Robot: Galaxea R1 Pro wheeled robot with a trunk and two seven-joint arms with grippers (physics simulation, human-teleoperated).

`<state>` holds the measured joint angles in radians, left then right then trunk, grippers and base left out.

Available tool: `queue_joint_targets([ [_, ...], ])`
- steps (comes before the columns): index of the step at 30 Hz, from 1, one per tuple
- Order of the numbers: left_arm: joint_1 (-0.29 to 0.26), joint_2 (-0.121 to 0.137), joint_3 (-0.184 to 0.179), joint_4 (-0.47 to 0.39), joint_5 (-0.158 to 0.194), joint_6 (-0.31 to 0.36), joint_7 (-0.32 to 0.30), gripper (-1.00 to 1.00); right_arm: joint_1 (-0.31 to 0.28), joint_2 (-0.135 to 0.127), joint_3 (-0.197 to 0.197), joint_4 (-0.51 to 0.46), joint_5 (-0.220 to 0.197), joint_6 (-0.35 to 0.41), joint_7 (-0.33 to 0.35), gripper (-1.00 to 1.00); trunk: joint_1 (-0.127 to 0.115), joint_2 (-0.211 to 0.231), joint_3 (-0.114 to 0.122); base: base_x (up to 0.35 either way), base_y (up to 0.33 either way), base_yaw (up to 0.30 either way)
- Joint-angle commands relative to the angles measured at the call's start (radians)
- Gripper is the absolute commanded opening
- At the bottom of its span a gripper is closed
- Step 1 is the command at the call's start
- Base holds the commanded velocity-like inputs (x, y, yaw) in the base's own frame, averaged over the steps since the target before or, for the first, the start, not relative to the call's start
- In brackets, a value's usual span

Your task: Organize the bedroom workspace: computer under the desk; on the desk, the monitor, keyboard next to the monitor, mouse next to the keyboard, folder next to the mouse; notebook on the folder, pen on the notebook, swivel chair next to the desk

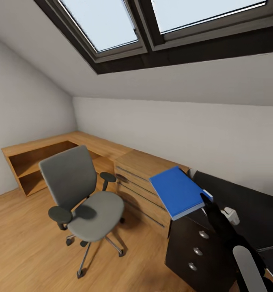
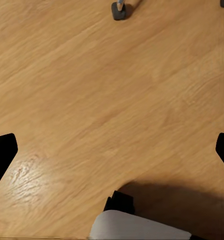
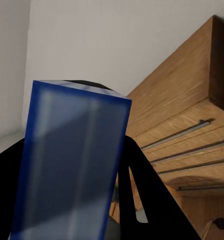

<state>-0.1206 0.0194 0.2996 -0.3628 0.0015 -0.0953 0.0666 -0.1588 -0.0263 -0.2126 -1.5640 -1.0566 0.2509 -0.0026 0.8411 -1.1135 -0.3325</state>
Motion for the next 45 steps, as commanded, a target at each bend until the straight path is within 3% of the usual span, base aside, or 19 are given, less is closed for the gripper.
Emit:
queue_joint_targets([
  [1,-0.001,-0.001,0.002,0.005,0.000,-0.003,0.001,1.00,-0.001,0.000,-0.002,0.000,-0.014,0.010,0.000,-1.00,-0.004,0.007,0.002,0.000,0.000,-0.297],
  [7,-0.001,-0.016,0.002,0.018,0.000,-0.004,0.000,1.00,0.001,-0.005,-0.003,0.001,-0.086,0.070,0.000,-1.00,-0.027,0.049,0.021,0.000,0.000,-0.297],
  [11,-0.001,-0.024,0.001,0.022,0.000,-0.005,-0.001,1.00,0.001,-0.017,-0.003,0.001,-0.099,0.080,0.001,-1.00,-0.042,0.077,0.033,0.000,0.000,-0.297],
  [27,-0.001,-0.030,0.002,0.048,0.000,-0.003,-0.001,1.00,0.001,-0.023,0.003,-0.003,-0.105,0.086,0.004,-1.00,-0.104,0.189,0.084,0.000,0.000,-0.291],
  [45,-0.001,-0.031,0.003,0.061,0.000,-0.007,-0.001,1.00,0.001,-0.023,-0.002,0.000,-0.104,0.087,0.060,-1.00,-0.173,0.315,0.141,0.000,0.000,-0.072],
])
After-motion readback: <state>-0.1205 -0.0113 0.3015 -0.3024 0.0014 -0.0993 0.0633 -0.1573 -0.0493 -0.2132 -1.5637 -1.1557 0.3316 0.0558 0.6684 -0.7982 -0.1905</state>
